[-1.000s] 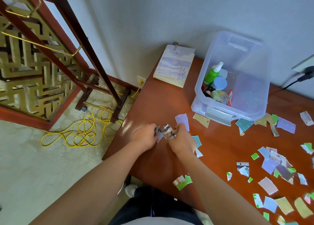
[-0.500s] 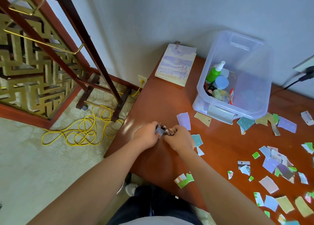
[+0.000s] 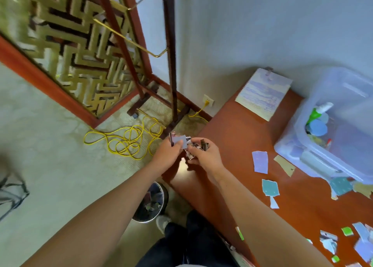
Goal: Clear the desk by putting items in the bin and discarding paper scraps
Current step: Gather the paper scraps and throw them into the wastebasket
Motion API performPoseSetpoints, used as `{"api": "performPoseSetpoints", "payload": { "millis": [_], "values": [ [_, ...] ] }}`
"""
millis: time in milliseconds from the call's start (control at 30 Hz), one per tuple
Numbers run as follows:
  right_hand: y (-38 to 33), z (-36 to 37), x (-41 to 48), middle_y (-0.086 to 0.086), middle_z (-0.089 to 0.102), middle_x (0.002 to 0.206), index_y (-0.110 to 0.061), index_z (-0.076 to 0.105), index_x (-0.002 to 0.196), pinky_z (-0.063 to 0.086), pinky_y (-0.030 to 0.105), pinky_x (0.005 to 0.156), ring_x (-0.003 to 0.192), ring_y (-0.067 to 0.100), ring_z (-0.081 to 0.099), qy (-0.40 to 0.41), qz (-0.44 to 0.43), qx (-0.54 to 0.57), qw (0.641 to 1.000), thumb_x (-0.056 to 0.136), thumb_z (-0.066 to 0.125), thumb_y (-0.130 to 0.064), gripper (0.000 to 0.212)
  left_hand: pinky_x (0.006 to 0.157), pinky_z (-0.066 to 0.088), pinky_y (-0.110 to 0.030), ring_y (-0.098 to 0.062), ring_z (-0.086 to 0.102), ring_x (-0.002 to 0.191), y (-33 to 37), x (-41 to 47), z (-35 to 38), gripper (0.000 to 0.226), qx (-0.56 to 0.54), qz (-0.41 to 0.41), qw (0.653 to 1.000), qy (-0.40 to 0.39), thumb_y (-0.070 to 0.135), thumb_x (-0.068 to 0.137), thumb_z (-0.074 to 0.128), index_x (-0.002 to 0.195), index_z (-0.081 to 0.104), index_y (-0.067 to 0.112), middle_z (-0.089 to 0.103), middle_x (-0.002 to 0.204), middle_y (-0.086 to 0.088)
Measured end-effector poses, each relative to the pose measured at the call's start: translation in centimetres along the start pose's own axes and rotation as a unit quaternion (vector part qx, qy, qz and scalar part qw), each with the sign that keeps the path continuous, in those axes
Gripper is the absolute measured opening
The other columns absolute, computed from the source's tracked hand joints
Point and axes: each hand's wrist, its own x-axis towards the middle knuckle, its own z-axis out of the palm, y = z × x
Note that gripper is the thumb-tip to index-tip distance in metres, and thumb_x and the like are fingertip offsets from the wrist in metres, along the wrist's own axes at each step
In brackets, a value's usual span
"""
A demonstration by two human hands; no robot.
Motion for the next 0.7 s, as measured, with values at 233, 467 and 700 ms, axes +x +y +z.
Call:
{"api": "performPoseSetpoints", "payload": {
  "millis": [233,467,700],
  "values": [
    [2.1,10.8,0.1,0.01,0.066,0.089,-0.01,0.061,0.11,0.058,0.034,0.077,0.085,0.026,0.067,-0.107,0.071,0.02,0.992,0.085,0.052,0.018,0.039,0.063,0.051,-0.029,-0.022,0.063,0.075,-7.5,-0.7,-7.7,0.021,-0.121,-0.069,0.987,0.077,0.017,0.099,0.047,0.117,0.055,0.011,0.063,0.086,-0.009],
    [11.8,18.5,3.3,0.012,0.061,0.073,-0.005,0.061,0.091,0.055,0.03,0.061,0.073,0.023,0.064,-0.09,0.206,-0.01,0.974,0.081,0.044,0.029,0.04,0.05,0.031,-0.026,-0.013,0.043,0.054,-19.3,0.7,-10.3,0.014,-0.164,-0.168,0.969,0.077,0.014,0.099,0.044,0.09,0.05,0.023,0.05,0.065,0.001],
    [24.7,20.6,9.2,0.004,0.057,0.054,-0.002,0.058,0.071,0.049,0.021,0.048,0.062,0.021,0.051,-0.047,0.28,-0.088,0.955,0.082,0.039,0.027,0.036,0.044,0.03,-0.021,-0.016,0.041,0.051,-31.5,5.0,-7.0,0.021,-0.172,-0.254,0.951,0.034,0.006,0.097,0.038,0.083,0.051,0.014,0.047,0.057,-0.003]
  ]
}}
